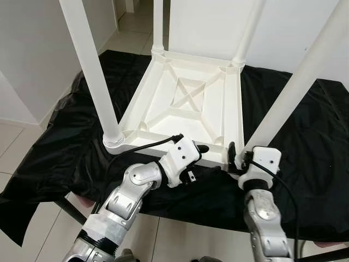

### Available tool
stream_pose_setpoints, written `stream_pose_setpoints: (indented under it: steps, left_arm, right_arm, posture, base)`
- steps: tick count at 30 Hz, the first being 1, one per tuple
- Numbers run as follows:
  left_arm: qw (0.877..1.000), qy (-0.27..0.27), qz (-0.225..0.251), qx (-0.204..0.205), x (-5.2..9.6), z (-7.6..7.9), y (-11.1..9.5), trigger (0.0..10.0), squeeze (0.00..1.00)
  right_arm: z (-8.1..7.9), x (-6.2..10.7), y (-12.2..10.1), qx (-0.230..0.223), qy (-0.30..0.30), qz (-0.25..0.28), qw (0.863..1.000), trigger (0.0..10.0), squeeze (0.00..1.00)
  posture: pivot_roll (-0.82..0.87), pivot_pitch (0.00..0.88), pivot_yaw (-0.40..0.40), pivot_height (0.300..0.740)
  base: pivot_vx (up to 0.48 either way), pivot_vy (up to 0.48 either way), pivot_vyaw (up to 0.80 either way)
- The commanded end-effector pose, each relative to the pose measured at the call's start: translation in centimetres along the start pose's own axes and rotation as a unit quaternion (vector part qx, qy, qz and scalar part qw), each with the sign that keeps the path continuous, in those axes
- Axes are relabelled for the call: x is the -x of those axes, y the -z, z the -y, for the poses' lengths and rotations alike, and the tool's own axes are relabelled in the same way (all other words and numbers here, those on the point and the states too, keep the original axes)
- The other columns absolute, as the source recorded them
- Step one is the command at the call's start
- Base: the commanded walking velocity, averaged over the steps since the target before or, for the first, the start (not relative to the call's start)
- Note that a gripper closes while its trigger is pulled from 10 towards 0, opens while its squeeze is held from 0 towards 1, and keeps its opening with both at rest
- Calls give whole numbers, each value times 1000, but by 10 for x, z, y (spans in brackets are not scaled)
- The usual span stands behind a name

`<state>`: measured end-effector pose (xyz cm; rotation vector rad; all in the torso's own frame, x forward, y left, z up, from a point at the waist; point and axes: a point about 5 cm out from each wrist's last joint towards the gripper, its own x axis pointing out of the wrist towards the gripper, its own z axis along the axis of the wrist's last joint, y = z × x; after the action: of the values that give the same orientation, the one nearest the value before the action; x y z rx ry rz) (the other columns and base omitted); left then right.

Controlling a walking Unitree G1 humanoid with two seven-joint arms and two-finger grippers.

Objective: Building children table

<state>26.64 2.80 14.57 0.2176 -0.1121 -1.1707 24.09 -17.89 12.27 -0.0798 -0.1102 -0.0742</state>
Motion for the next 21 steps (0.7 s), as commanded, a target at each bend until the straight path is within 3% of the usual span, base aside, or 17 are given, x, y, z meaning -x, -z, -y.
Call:
stream_pose_setpoints:
  steps: [1,11,14,15,18,19,20,21]
  left_arm:
    - [1000,19,3,-6,-1,3,-1,10000,0]
    - [1000,28,2,-5,2,5,0,10000,0]
    - [1000,31,1,-4,3,5,0,10000,0]
    - [999,32,0,-4,3,4,0,10000,0]
    - [999,32,0,-4,3,4,0,10000,0]
    - [1000,31,0,-5,3,4,-1,10000,0]
    - [1000,31,0,-5,3,4,-1,10000,0]
    - [1000,29,1,-5,3,4,-1,10000,0]
  right_arm:
    - [10,2,2,-3,-29,1,1000,10000,0]
    - [26,-8,-2,-1,-149,3,989,10000,0]
    - [24,-15,-4,16,-194,3,981,10000,0]
    - [20,-20,-3,21,-242,-3,970,10000,0]
    - [18,-22,-2,13,-265,-8,964,10000,0]
    - [17,-26,0,18,-279,-11,960,8824,0]
    - [17,-26,0,18,-279,-11,960,8824,0]
    - [15,-32,3,22,-295,-17,955,3608,0]
  posture:
    - [29,0,-40,740]
    - [25,0,-38,740]
    - [26,0,-38,740]
    - [31,0,-38,740]
    - [31,0,-38,740]
    - [43,0,-44,740]
    - [43,0,-44,740]
    - [47,0,-48,740]
  base:
    - [0,0,0]
    - [0,0,0]
    - [0,0,0]
    - [0,0,0]
    - [0,0,0]
    - [0,0,0]
    - [0,0,0]
    - [0,0,0]
